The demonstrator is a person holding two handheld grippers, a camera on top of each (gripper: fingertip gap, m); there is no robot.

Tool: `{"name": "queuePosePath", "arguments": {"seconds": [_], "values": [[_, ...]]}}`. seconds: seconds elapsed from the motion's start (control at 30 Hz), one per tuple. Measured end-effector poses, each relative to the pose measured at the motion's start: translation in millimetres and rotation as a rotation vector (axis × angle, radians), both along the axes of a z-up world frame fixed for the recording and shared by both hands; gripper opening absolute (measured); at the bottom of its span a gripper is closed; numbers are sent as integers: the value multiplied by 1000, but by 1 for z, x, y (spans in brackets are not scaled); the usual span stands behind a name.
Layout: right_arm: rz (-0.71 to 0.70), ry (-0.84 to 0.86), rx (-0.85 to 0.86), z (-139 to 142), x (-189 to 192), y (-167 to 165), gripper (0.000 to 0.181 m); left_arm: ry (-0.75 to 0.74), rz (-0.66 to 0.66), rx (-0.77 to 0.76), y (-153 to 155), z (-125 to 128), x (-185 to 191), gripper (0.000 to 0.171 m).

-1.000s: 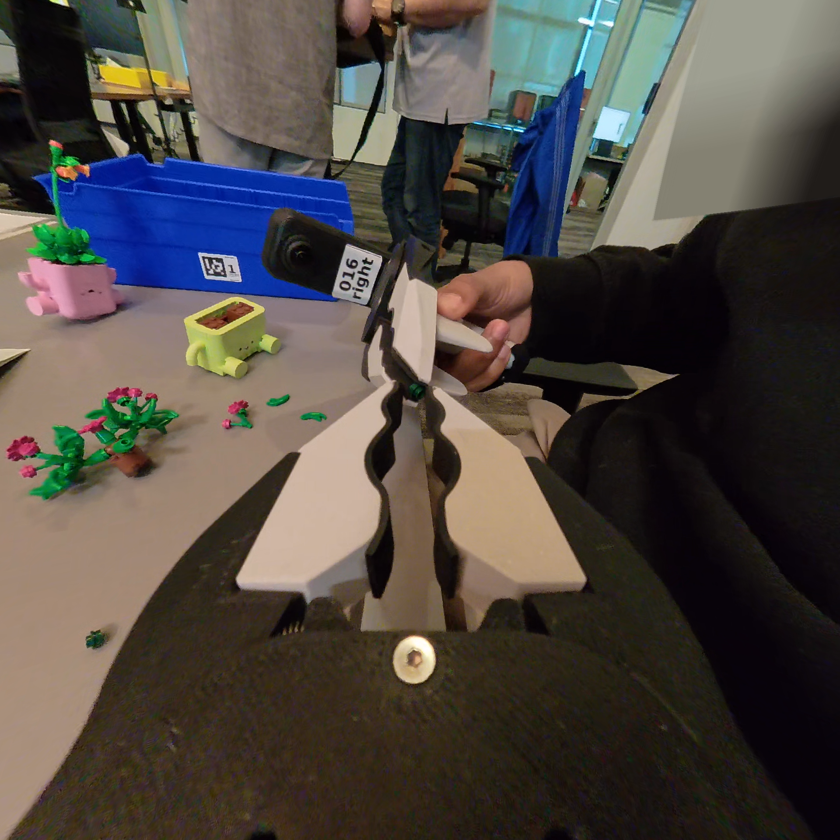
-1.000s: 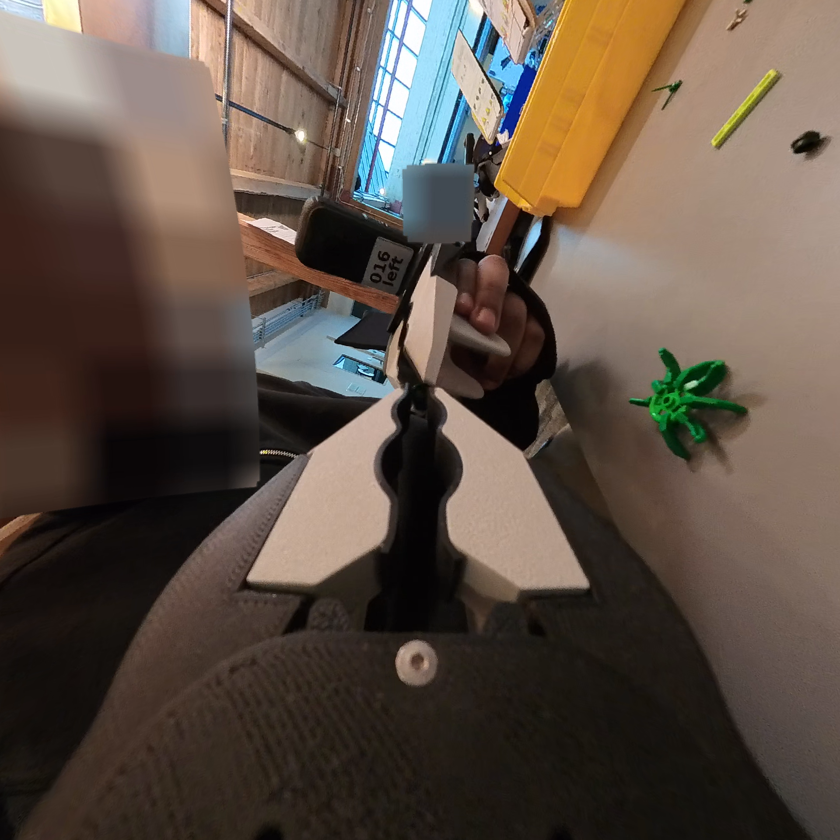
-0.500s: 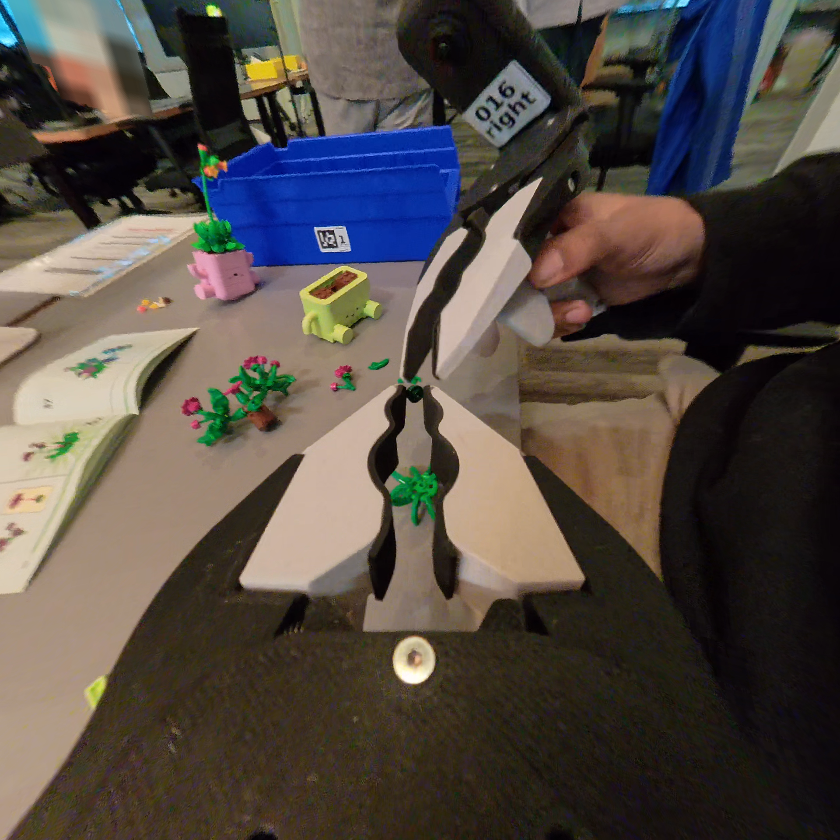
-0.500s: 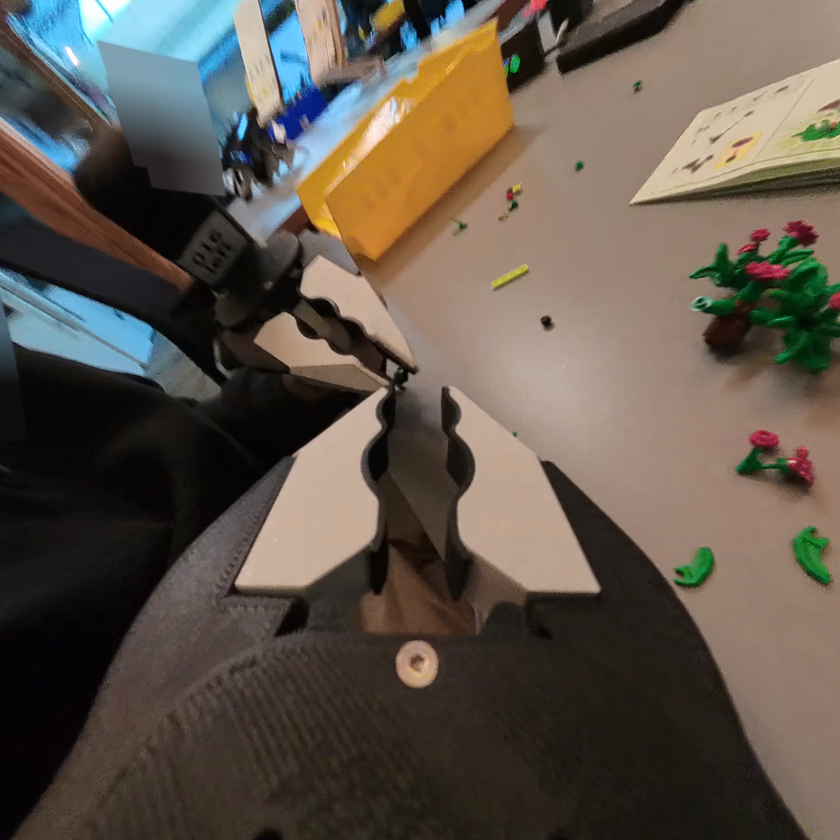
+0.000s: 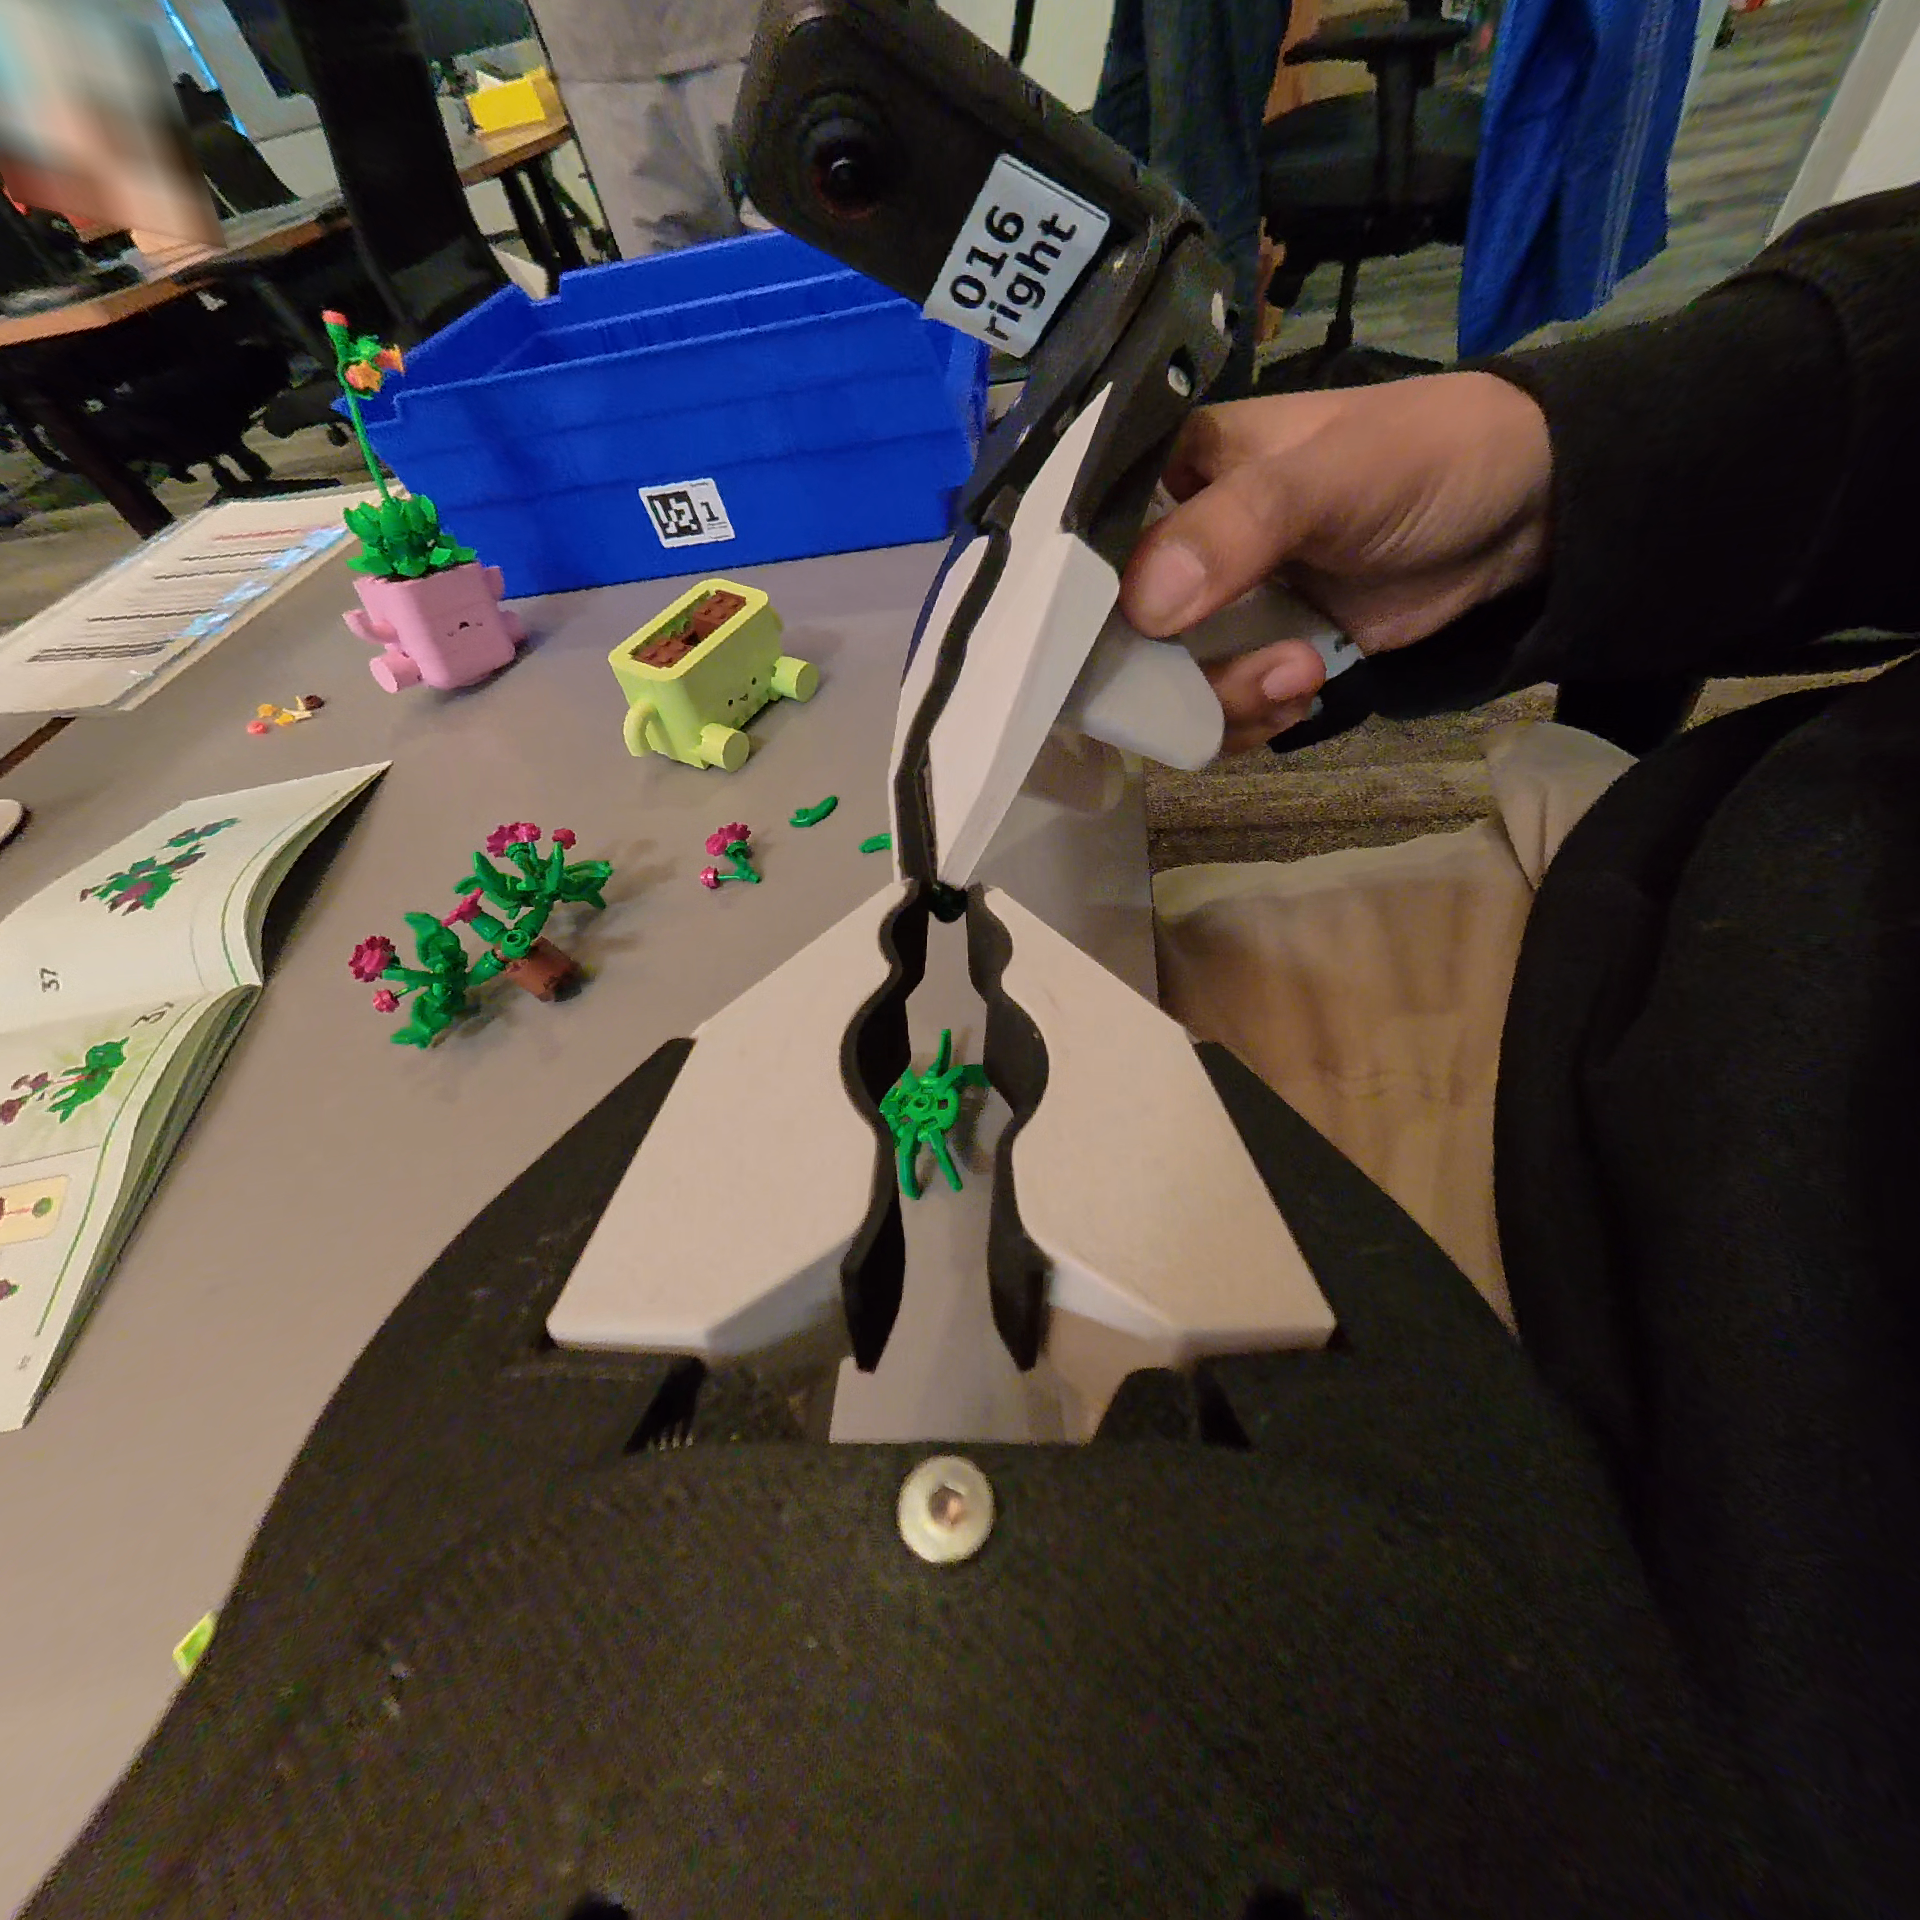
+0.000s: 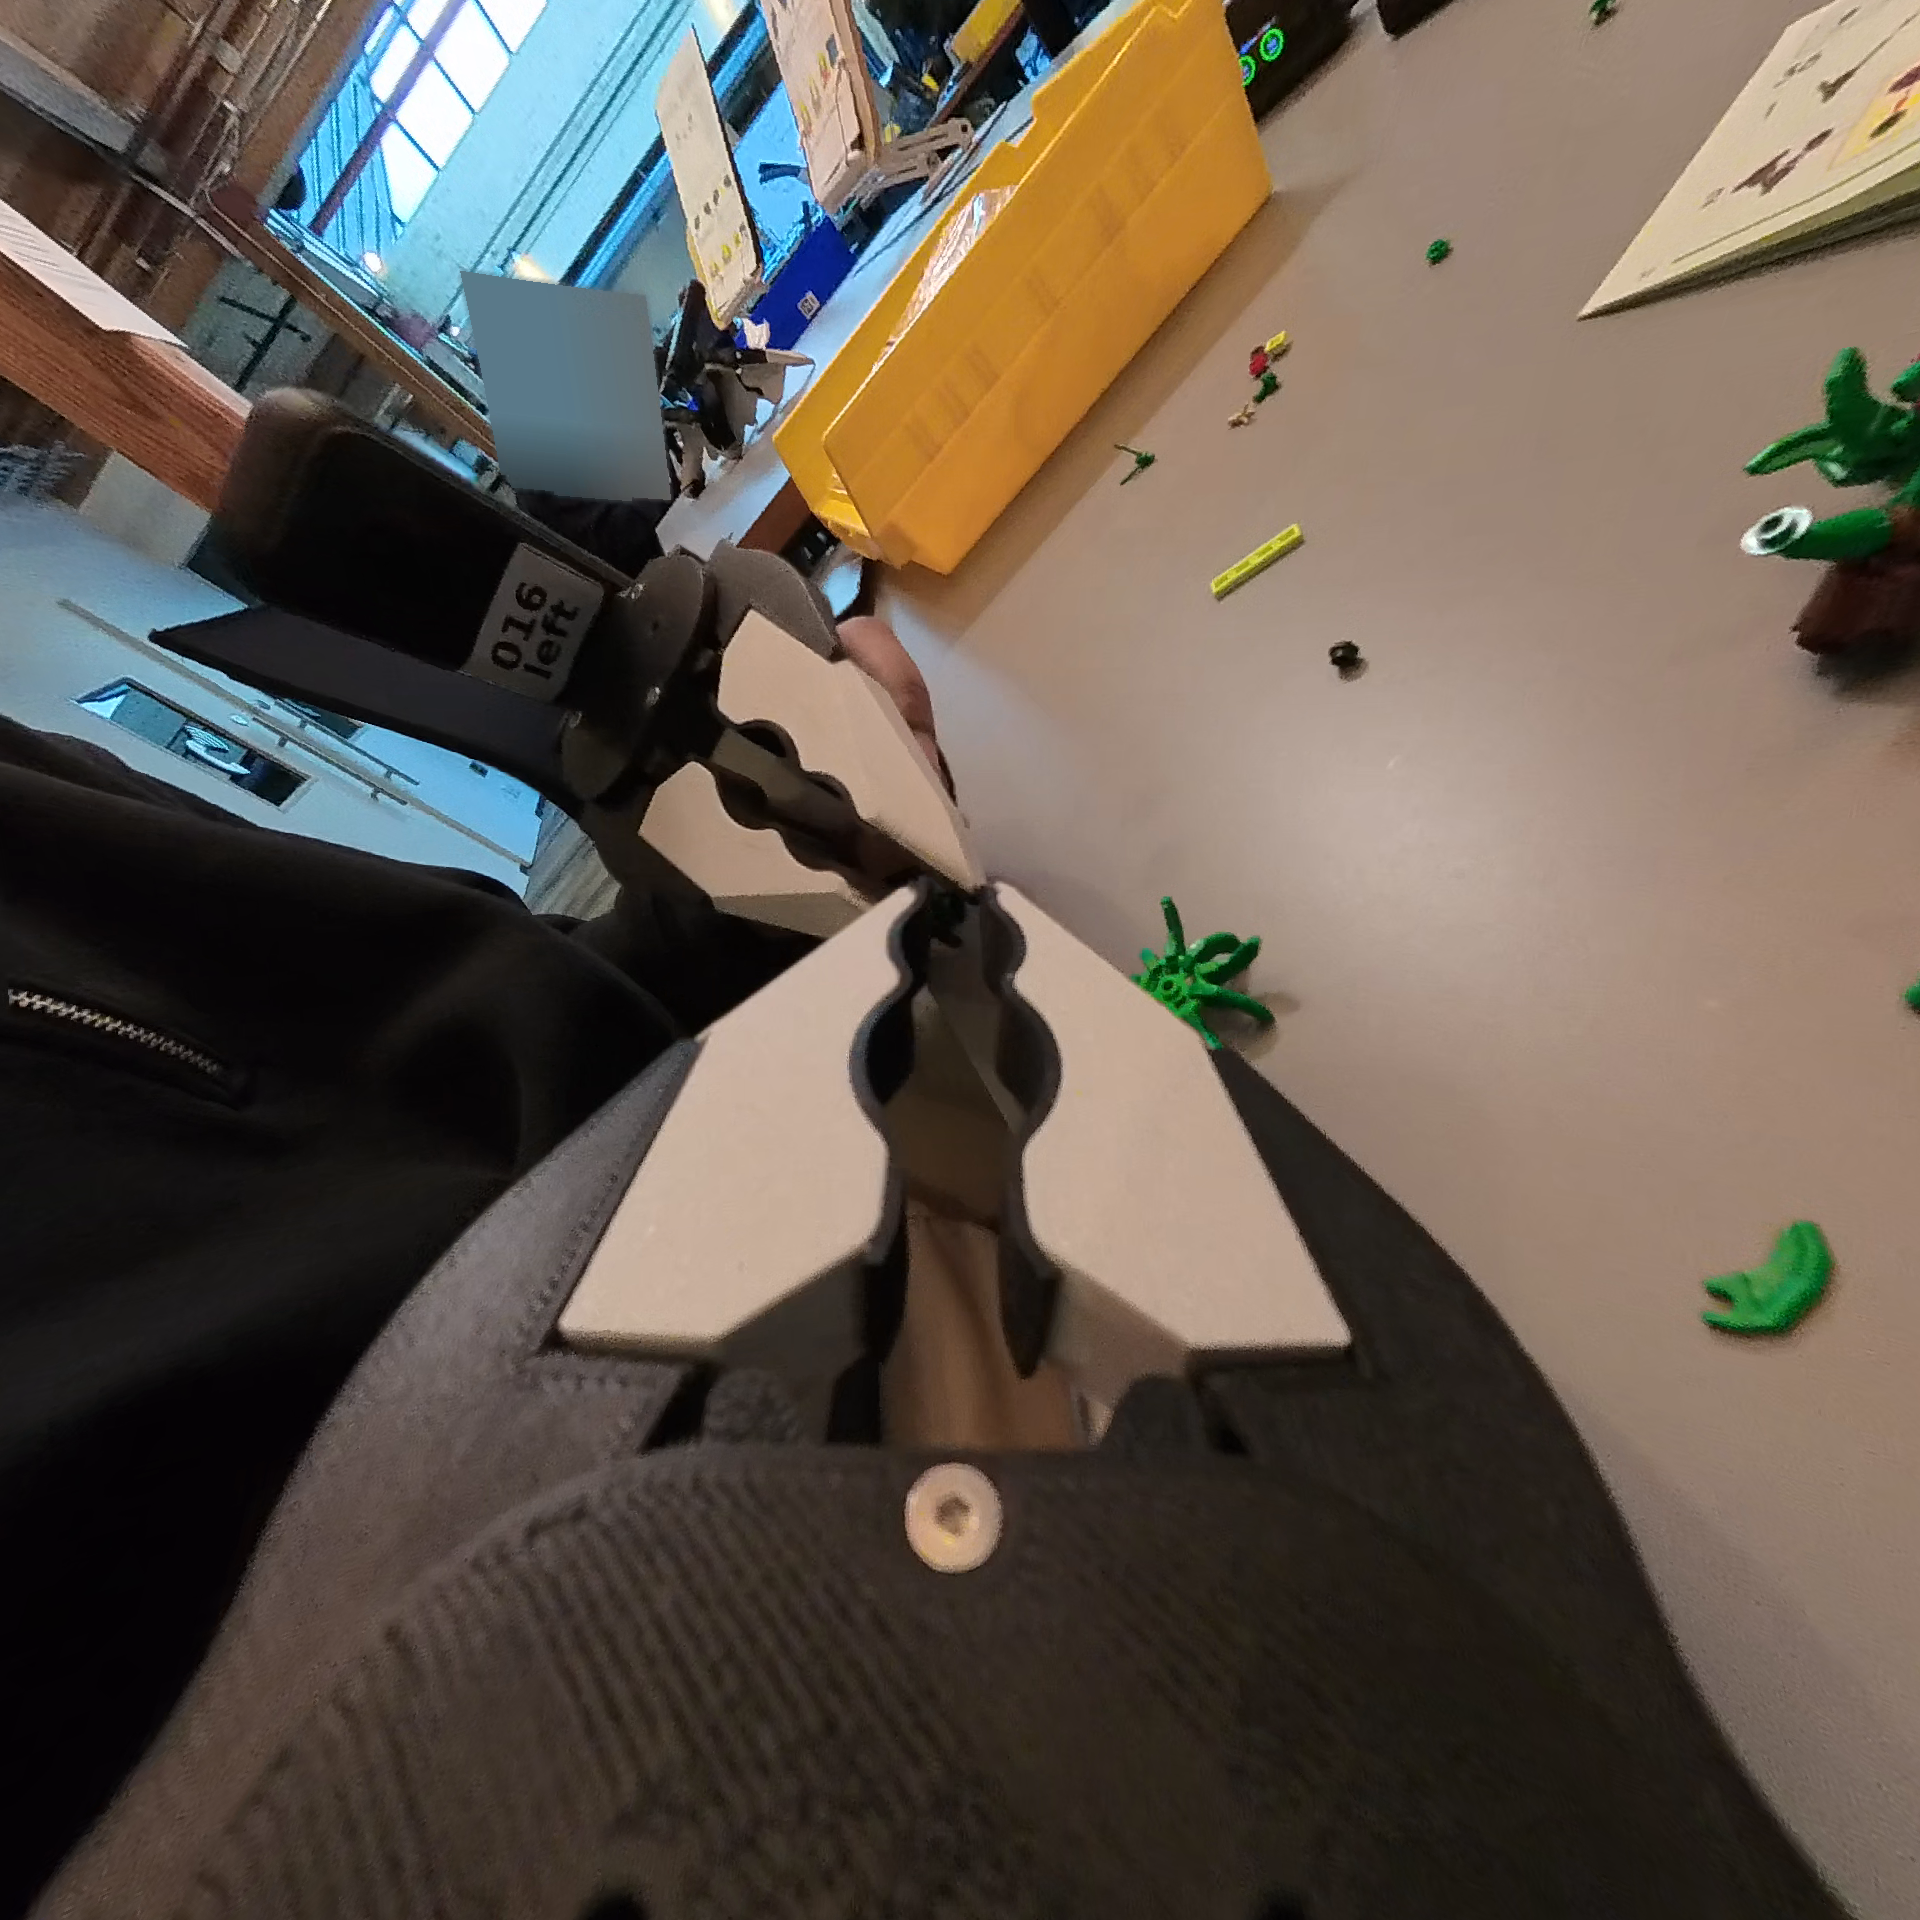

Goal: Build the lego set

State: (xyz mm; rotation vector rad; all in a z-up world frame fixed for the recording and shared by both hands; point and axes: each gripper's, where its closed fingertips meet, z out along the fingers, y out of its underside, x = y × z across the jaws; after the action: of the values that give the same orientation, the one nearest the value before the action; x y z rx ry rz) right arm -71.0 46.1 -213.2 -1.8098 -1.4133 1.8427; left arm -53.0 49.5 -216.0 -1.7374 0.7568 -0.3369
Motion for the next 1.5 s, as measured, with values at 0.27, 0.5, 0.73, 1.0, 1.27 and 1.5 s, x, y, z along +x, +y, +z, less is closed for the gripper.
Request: {"name": "queuePosePath", "arguments": {"seconds": [0.27, 0.5, 0.73, 1.0, 1.27, 1.5], "values": [[-6, -37, -38, -7, 2, 2, 0, -63, -9, -22, 1, 3, 1, 3], [-59, -31, 49, -7, -1, 10, 4, -23, 29, -43, 4, -6, -6, 3], [-136, 115, 327, 13, -4, 18, 14, -132, 55, -104, 8, -6, -16, 4], [-24, 116, 1495, 2, 1, 20, 40, -528, -173, -339, -7, 3, -10, 4], [223, 291, 1815, -12, -3, -14, 18, -449, -217, -393, -15, -9, -3, 4], [285, 302, 1781, -17, -2, -19, 8, -478, -238, -433, -16, -10, -1, 5]]}}
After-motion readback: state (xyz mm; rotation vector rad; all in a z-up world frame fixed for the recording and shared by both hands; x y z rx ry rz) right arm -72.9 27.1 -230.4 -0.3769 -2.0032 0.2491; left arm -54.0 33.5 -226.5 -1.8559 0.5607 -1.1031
